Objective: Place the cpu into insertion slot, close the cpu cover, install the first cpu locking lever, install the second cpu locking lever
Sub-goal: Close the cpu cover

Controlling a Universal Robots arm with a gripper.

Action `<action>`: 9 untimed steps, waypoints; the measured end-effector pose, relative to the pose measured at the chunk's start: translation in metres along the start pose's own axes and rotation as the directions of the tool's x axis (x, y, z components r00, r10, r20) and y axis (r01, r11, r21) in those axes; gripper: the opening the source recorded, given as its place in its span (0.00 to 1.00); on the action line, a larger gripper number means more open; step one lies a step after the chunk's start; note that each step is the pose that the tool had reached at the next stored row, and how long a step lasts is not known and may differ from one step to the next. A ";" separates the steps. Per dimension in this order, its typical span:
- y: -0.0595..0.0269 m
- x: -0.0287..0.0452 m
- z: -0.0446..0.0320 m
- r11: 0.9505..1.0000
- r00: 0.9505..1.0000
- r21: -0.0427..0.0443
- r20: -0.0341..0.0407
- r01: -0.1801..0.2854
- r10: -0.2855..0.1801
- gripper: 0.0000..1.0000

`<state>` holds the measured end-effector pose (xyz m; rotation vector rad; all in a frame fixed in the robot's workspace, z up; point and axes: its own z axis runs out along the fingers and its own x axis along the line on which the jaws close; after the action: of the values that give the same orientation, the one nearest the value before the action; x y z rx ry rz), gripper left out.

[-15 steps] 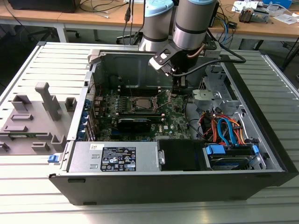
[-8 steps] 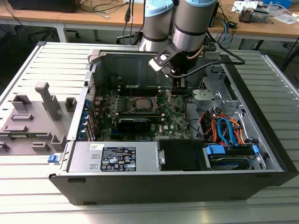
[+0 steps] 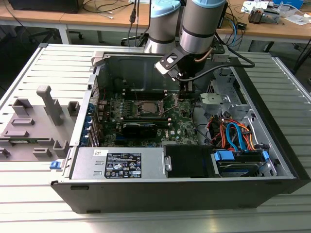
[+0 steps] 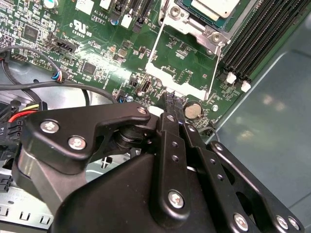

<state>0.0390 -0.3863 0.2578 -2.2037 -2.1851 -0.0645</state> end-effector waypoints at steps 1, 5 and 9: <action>0.0019 0.0000 -0.0001 1.000 1.000 0.000 0.000 0.000 0.000 0.11; 0.0080 0.0000 0.0002 1.000 1.000 0.004 0.001 0.000 0.000 0.11; 0.0080 -0.0001 0.0033 1.000 1.000 0.004 0.000 0.000 0.000 0.11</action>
<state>0.0469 -0.3863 0.2545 -2.2018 -2.1832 -0.0592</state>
